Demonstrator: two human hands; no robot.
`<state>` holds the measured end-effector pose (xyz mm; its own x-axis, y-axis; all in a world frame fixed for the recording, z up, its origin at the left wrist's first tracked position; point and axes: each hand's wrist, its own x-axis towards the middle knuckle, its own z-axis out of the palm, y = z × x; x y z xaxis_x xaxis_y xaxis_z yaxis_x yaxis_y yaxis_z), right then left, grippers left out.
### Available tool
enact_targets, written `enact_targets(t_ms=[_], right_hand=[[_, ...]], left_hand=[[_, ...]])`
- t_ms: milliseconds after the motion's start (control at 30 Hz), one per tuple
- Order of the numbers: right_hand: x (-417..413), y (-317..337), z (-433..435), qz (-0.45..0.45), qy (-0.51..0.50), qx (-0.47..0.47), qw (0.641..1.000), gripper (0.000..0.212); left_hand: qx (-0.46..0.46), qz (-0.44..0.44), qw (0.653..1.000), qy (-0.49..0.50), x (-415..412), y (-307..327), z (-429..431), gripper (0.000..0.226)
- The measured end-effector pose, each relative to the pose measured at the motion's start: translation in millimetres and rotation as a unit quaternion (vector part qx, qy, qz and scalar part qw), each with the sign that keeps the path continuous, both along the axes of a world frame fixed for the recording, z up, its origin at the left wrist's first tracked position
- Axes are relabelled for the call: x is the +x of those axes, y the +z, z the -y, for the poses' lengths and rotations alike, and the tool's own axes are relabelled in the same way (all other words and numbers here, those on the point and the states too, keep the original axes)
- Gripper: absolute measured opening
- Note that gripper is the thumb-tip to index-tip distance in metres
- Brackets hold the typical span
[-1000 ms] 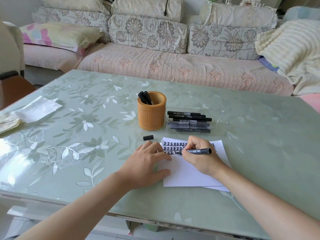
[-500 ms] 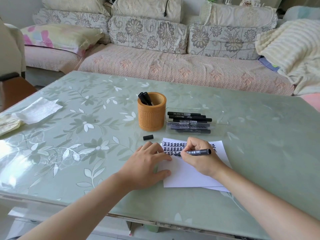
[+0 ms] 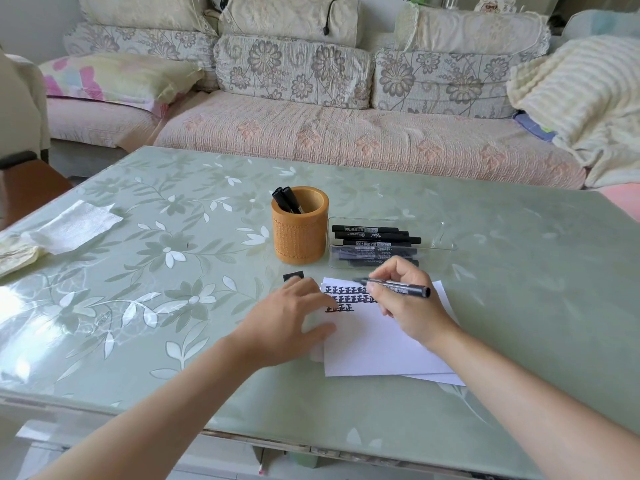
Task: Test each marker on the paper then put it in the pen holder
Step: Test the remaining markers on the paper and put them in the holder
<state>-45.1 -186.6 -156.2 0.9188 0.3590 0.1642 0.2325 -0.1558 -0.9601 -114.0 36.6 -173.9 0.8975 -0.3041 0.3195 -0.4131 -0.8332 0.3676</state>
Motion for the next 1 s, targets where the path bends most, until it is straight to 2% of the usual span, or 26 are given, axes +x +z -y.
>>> enact_targets(t_ms=[100, 200, 267, 300, 400, 500, 600, 700, 800, 1000], right_hand=[[2.9, 10.3, -0.8, 0.042, 0.013, -0.013, 0.999, 0.021], [6.9, 17.4, 5.6, 0.07, 0.05, -0.072, 0.994, 0.041], [8.2, 19.3, 8.4, 0.052, 0.084, -0.102, 0.99, 0.061], [8.8, 19.7, 8.5, 0.026, 0.093, -0.097, 0.991, 0.062], [9.0, 21.6, 7.3, -0.027, 0.106, -0.076, 0.991, 0.051], [10.2, 23.9, 8.7, 0.009, 0.12, -0.136, 0.983, 0.043], [12.7, 25.3, 10.4, 0.059, 0.096, -0.199, 0.973, 0.024], [13.9, 23.2, 10.8, 0.108, 0.056, -0.23, 0.966, 0.029], [13.8, 24.3, 10.4, 0.13, 0.023, -0.256, 0.958, 0.024], [12.3, 24.1, 9.2, 0.154, 0.016, -0.267, 0.951, 0.023]], left_hand=[[-0.008, 0.045, 0.996, 0.083, 12.7, 4.4, -9.3, 0.027], [0.014, 0.05, 0.986, 0.161, 21.5, 4.6, -17.3, 0.027], [0.037, 0.032, 0.981, 0.186, 24.2, 3.3, -18.8, 0.031], [0.047, 0.016, 0.979, 0.199, 25.1, 2.2, -18.7, 0.033], [0.049, -0.017, 0.973, 0.225, 28.1, -0.4, -20.3, 0.027], [0.027, -0.014, 0.975, 0.222, 29.0, 3.1, -21.4, 0.017], [-0.024, 0.032, 0.979, 0.201, 25.4, 11.3, -16.8, 0.013], [-0.05, 0.056, 0.982, 0.175, 22.2, 17.7, -9.9, 0.018], [-0.046, 0.073, 0.985, 0.146, 21.7, 19.9, -7.1, 0.019], [-0.058, 0.07, 0.988, 0.124, 19.8, 25.0, -3.3, 0.015]])
